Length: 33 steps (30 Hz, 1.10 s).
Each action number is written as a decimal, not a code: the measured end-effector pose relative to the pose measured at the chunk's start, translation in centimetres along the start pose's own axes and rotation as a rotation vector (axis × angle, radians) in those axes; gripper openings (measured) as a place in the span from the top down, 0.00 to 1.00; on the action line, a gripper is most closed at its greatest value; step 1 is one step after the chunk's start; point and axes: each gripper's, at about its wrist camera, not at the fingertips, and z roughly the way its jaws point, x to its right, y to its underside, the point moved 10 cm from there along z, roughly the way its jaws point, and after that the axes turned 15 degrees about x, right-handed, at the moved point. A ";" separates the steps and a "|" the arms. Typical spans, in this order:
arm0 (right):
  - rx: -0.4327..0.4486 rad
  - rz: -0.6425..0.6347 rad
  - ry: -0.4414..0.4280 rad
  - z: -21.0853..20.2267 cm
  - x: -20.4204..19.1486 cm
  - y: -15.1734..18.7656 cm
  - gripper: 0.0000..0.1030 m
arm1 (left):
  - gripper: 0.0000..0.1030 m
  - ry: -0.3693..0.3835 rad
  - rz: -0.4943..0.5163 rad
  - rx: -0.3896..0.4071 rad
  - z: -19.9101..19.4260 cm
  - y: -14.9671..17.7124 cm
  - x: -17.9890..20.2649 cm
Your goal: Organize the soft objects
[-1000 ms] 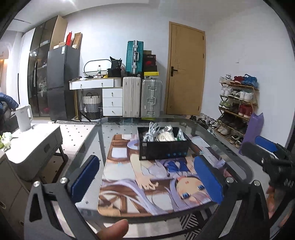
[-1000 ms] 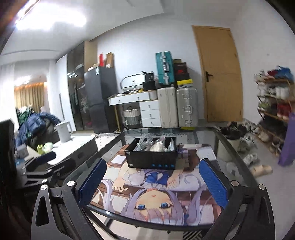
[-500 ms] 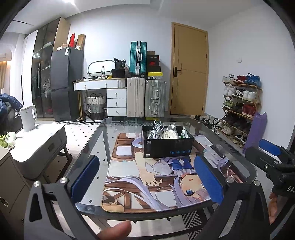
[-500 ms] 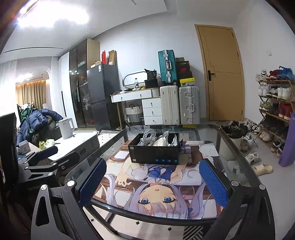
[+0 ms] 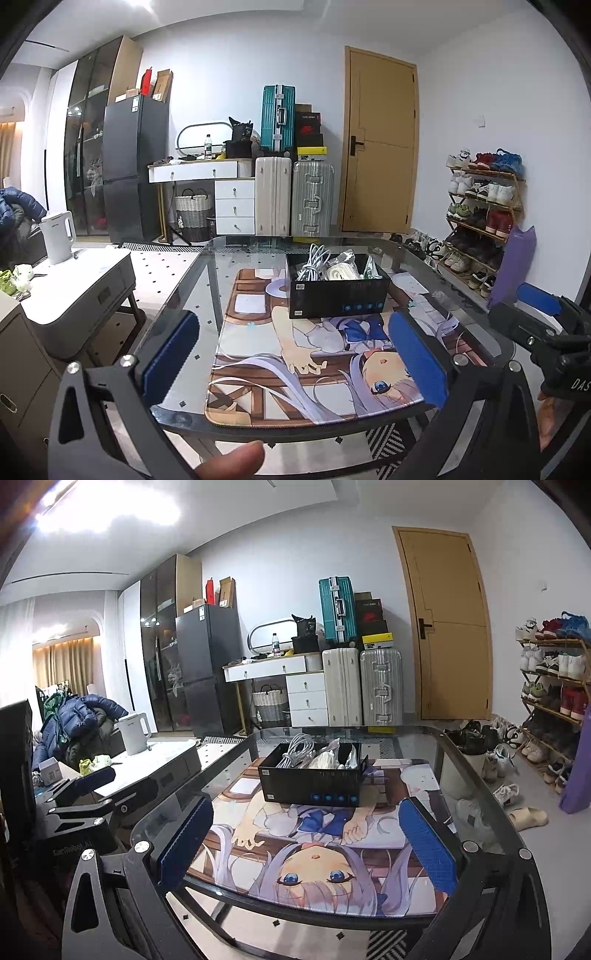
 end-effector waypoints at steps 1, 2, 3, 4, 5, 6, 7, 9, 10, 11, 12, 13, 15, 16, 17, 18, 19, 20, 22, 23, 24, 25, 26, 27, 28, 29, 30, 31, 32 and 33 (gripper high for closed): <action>-0.001 0.002 0.000 0.0 0.0 0.0 0.01 | 0.00 0.001 0.000 0.000 0.0 0.0 0.0; -0.001 0.002 0.001 0.1 0.1 0.1 0.01 | 0.00 0.001 0.002 0.000 0.0 0.0 0.0; 0.000 0.001 0.002 0.0 0.1 0.0 0.01 | 0.00 0.002 0.001 0.001 -0.1 0.0 0.0; 0.001 0.002 0.000 0.0 0.1 0.0 0.01 | 0.00 0.002 0.000 0.002 -0.1 0.0 0.0; 0.000 0.001 -0.001 0.0 0.1 0.0 0.01 | 0.00 0.002 0.001 0.002 0.0 0.0 0.0; 0.000 0.001 -0.001 0.1 0.1 0.0 0.01 | 0.00 0.000 0.001 0.000 -0.1 0.0 0.0; 0.000 0.001 0.000 0.0 0.1 0.0 0.01 | 0.00 -0.001 0.001 0.000 -0.1 0.0 0.0; 0.001 0.002 -0.001 0.1 0.2 0.0 0.01 | 0.00 0.000 0.001 0.001 0.0 0.0 0.0; 0.000 0.003 -0.001 0.1 0.2 0.0 0.01 | 0.00 0.001 0.002 0.001 0.0 0.1 0.0; 0.000 0.003 -0.001 0.0 0.1 0.0 0.01 | 0.00 0.000 0.002 0.001 -0.1 0.0 0.0; 0.000 0.003 -0.001 0.0 0.1 0.0 0.01 | 0.00 0.000 0.002 0.000 0.0 0.1 0.0; 0.001 0.003 -0.001 0.0 0.1 0.0 0.01 | 0.00 0.000 0.001 0.000 -0.1 0.0 0.0; 0.000 0.004 0.000 0.1 0.2 0.0 0.01 | 0.00 0.000 0.001 -0.001 0.0 0.1 0.0; 0.000 0.003 0.000 0.1 0.2 0.0 0.01 | 0.00 0.000 0.001 0.000 -0.1 0.0 0.0; 0.001 0.002 -0.001 0.0 0.2 0.0 0.01 | 0.00 0.000 0.000 -0.001 0.0 0.1 0.0; 0.001 0.002 -0.001 0.0 0.2 0.0 0.01 | 0.00 0.000 0.000 0.000 -0.1 0.1 -0.1; 0.001 0.002 -0.001 0.0 0.2 0.0 0.01 | 0.00 0.000 0.001 0.001 -0.1 0.0 -0.1; 0.000 0.002 -0.001 0.0 0.1 0.0 0.01 | 0.00 -0.001 0.001 0.002 -0.1 0.1 -0.1; 0.001 0.002 0.000 0.0 0.1 0.0 0.01 | 0.00 0.000 0.002 0.002 -0.1 0.2 -0.1; 0.001 0.003 -0.001 0.0 0.2 0.0 0.01 | 0.00 0.000 0.002 0.002 0.0 0.2 -0.1; 0.001 0.003 -0.001 0.0 0.2 0.0 0.01 | 0.00 -0.001 0.001 0.002 -0.1 0.1 -0.1; 0.001 0.002 0.000 0.0 0.2 0.0 0.01 | 0.00 -0.001 0.002 0.002 -0.1 0.1 -0.1; 0.000 0.002 0.000 0.0 0.1 0.0 0.01 | 0.00 -0.001 0.001 0.003 0.0 0.2 -0.1; 0.000 0.002 0.000 0.0 0.1 0.0 0.01 | 0.00 -0.001 0.002 0.004 0.0 0.2 -0.1; 0.000 0.003 0.001 0.0 0.1 0.0 0.01 | 0.00 -0.001 0.003 0.003 -0.1 0.1 -0.2; 0.001 0.003 0.000 0.0 0.1 0.0 0.01 | 0.00 -0.002 0.005 0.003 0.0 0.2 -0.1; 0.001 0.004 -0.002 0.0 0.1 0.0 0.01 | 0.00 -0.002 0.005 0.003 0.0 0.2 -0.2; 0.001 0.003 -0.001 0.0 0.1 0.0 0.01 | 0.00 -0.001 0.005 0.003 -0.1 0.2 -0.3; 0.000 0.003 -0.001 0.0 0.1 0.0 0.01 | 0.00 0.000 0.004 0.002 -0.1 0.2 -0.3; 0.000 0.003 0.000 0.0 0.2 0.0 0.01 | 0.00 0.000 0.003 0.001 -0.1 0.2 -0.3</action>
